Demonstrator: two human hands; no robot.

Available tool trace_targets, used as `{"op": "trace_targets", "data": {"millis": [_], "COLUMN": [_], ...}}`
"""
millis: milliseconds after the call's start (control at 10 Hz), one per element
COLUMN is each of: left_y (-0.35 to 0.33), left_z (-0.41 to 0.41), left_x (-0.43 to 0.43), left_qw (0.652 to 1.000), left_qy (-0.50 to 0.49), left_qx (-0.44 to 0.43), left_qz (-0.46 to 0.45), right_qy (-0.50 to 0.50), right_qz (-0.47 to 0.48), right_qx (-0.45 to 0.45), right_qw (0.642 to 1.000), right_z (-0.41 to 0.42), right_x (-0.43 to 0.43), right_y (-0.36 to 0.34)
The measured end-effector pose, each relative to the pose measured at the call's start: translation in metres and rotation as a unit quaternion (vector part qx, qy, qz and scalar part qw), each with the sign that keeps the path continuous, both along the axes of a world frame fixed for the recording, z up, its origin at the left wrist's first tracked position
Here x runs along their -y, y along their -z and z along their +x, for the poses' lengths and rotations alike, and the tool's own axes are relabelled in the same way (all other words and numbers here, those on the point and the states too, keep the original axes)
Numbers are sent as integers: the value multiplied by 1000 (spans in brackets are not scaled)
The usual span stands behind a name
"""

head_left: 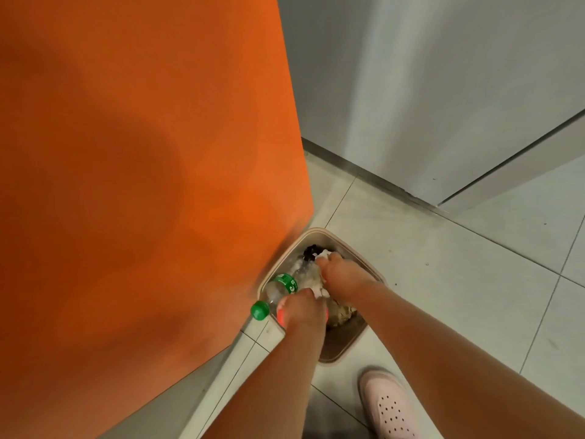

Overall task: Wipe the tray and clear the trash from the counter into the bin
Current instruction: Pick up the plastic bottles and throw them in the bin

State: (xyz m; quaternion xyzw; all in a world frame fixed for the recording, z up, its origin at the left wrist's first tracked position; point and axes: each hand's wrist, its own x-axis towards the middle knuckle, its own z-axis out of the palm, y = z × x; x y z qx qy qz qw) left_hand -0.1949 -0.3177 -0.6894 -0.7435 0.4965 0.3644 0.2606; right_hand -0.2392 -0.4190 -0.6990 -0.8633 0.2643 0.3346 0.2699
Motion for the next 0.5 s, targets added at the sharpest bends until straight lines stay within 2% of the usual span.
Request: {"op": "trace_targets", "data": {"millis": [100,200,300,500], "left_y": [-21,-32,-50,-120], "left_z": [-3,-4,-1,12], "left_x": [-5,-12,-18,-21], "left_qw": [996,991,987,984], "left_qy": [56,106,94,90], "left_qx": [37,84,113,131], "left_qz": [58,4,-63,-83], "right_qy": [49,73,85,95], "right_qz": [44,33,25,21], "right_qx": [-2,44,76,105], "right_qw": [998,996,993,990], "right_z": [1,-9,-20,-29], "right_x": [4,3,3,-1], "right_y": [-10,-28,-53,-130]}}
